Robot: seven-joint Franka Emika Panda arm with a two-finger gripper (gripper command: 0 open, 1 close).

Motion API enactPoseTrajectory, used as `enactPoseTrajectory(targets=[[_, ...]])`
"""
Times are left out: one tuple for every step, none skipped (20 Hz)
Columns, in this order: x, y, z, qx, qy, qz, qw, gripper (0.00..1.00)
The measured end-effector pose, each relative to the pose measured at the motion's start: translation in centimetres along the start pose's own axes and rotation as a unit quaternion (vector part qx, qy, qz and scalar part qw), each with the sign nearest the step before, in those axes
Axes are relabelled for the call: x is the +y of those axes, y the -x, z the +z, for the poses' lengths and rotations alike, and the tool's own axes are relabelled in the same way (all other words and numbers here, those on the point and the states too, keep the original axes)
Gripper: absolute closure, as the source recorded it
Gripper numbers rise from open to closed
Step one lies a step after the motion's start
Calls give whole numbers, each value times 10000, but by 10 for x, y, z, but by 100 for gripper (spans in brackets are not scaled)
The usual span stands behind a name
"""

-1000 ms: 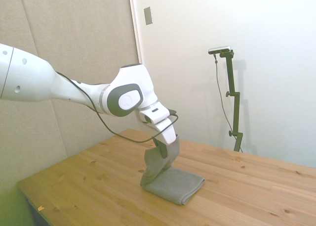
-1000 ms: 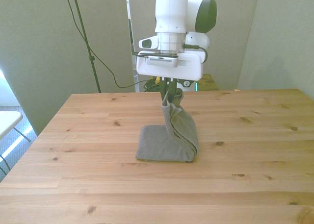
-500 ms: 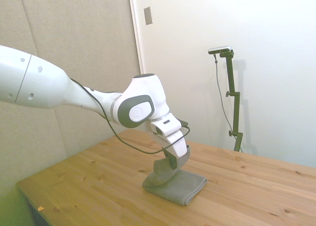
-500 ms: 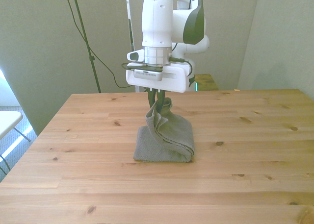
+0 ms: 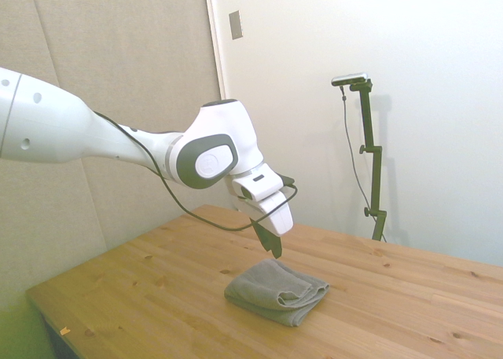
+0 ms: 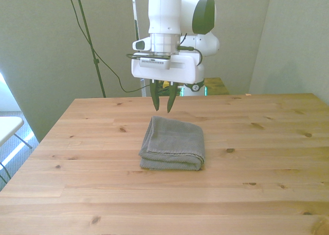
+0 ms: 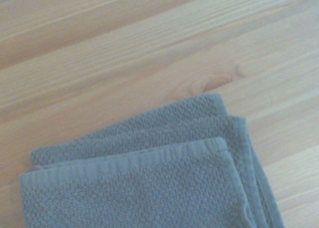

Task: Fold the towel

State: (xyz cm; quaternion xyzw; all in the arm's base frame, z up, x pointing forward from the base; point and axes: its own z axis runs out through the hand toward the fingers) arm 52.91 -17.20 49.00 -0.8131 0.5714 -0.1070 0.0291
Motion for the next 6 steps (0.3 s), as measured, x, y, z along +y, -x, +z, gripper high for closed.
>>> enactPoseTrajectory(targets=[[7, 6, -6, -100, 94, -75, 9999, 0], [15, 13, -11, -220, 178, -202, 9994, 0], [23, 25, -15, -374, 223, -365, 9984, 0], [31, 37, -17, -493, 245, -520, 9971, 0], [39, 50, -18, -563, 238, -639, 9961, 0], [48, 65, -16, -610, 263, -723, 9952, 0]])
